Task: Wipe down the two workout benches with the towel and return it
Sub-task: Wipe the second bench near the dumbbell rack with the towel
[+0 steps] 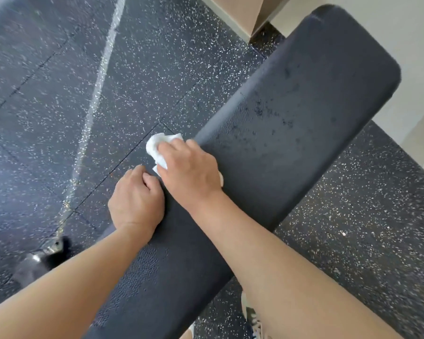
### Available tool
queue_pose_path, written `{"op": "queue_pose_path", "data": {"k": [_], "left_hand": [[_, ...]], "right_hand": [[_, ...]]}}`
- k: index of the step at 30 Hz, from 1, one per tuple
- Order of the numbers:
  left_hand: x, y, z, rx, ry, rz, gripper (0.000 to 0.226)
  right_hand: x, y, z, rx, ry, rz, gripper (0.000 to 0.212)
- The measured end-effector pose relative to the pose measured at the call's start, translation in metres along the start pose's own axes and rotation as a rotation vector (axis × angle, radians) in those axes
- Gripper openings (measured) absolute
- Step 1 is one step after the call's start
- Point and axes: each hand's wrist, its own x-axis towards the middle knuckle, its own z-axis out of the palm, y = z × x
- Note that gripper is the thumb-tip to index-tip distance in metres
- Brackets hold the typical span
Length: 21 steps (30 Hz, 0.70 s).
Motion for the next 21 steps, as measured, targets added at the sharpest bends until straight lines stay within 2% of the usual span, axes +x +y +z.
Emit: {"op": "queue_pose_path", "data": {"k": [2, 5, 8, 10, 14, 17, 19, 21], "left_hand": [[0.000, -0.001, -0.001, -0.006, -0.023, 0.015, 0.026], [0.001, 0.000, -0.003, 0.003, -0.044, 0.019, 0.024], [0.002, 0.000, -0.004, 0.009, -0.062, 0.012, 0.022], [0.002, -0.001, -0.004, 0.005, -0.071, 0.010, 0.022], [0.001, 0.000, -0.005, -0.003, -0.066, 0.019, 0.022], [0.001, -0.001, -0.003, -0.001, -0.055, 0.009, 0.023], [0.001, 0.000, -0.003, 0.011, -0.047, 0.006, 0.027], [0.000, 0.001, -0.003, 0.005, -0.031, 0.007, 0.029]], "right_hand": [[-0.018, 0.020, -0.010, -0.031, 0.062, -0.095, 0.013], [-0.079, 0.085, -0.043, -0.169, 0.143, -0.231, 0.013], [-0.130, 0.144, -0.080, -0.380, 0.060, -0.275, 0.014], [-0.137, 0.158, -0.083, -0.465, -0.006, -0.280, 0.023], [-0.080, 0.119, -0.052, -0.339, 0.134, -0.133, 0.026], [-0.010, 0.076, -0.027, -0.186, 0.209, -0.137, 0.021], [0.032, 0.056, -0.014, -0.127, 0.181, -0.138, 0.018], [0.065, 0.043, -0.004, -0.136, 0.060, -0.126, 0.018]]}}
